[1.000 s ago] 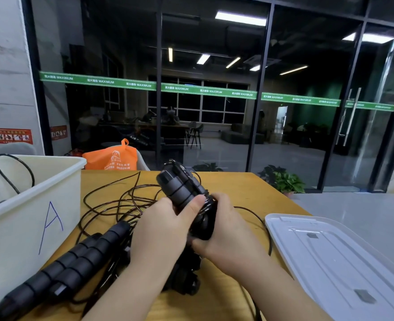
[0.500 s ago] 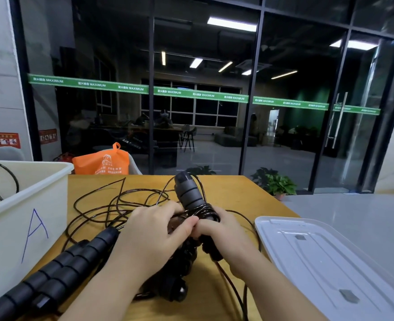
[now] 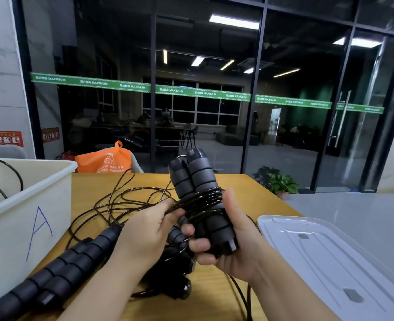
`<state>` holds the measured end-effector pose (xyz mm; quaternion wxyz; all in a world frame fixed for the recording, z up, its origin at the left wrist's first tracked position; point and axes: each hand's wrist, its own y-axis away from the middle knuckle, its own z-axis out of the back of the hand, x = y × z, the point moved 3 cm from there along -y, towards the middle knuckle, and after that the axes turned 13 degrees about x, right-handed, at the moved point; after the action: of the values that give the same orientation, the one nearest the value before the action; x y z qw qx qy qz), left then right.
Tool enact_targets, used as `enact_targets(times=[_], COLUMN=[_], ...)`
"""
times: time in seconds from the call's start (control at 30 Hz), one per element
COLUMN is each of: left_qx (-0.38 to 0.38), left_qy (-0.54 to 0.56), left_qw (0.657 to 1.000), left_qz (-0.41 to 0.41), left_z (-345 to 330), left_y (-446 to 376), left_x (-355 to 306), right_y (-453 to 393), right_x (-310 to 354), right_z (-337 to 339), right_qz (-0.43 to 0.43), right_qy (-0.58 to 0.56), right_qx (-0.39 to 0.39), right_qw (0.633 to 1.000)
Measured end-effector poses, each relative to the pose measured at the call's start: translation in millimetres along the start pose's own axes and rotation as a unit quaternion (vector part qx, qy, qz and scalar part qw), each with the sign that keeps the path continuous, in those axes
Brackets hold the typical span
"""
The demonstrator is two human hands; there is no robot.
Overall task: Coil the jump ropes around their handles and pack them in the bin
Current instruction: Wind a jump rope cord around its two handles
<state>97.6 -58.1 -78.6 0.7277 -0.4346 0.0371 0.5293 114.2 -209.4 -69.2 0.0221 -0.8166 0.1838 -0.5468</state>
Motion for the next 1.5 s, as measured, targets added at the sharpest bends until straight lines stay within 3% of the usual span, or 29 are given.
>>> enact_targets(times=[0.2, 0.4, 0.53, 0.6, 0.7, 0.83, 0.93, 1.07, 1.3, 1.43, 1.5], left_qx=[-0.024, 0.009, 0.051, 0.056, 0.031, 0.028, 0.027, 0.069, 0.208, 0.296, 0.289], left_qy=[0.053, 0.168, 0.284, 0.291, 0.279, 0.364, 0.271, 0.165, 0.243, 0.292, 0.262], left_qw=[0.998, 0.986, 0.956, 0.952, 0.958, 0.926, 0.962, 0.984, 0.943, 0.898, 0.907], left_qz=[-0.025, 0.010, 0.055, 0.071, 0.060, 0.093, 0.015, 0.015, 0.095, 0.145, 0.158], left_z=[12, 4, -6, -9, -12, -19, -11, 10, 12, 14, 18], left_y=[-1, -4, -2, -1, -2, 3, 1, -4, 6, 13, 16], left_x=[-3, -6, -15, -14, -15, -28, -20, -2, 3, 5, 4], right_y=[1, 1, 2, 2, 4, 4, 5, 8, 12, 11, 12], right_x=[3, 0, -3, -4, -3, -2, -1, 1, -4, -1, 5], right_z=[9, 9, 14, 17, 22, 21, 16, 12, 14, 6, 1], right_qz=[0.036, 0.008, 0.002, 0.000, 0.006, 0.010, -0.007, -0.041, -0.105, -0.120, -0.109], right_qy=[-0.084, -0.160, -0.187, -0.192, -0.159, -0.115, -0.092, -0.059, -0.048, 0.117, 0.250], right_qx=[-0.083, 0.048, 0.071, 0.062, 0.029, 0.004, 0.044, 0.124, 0.157, 0.120, 0.090], right_qw=[0.992, 0.986, 0.980, 0.979, 0.987, 0.993, 0.995, 0.990, 0.981, 0.979, 0.958])
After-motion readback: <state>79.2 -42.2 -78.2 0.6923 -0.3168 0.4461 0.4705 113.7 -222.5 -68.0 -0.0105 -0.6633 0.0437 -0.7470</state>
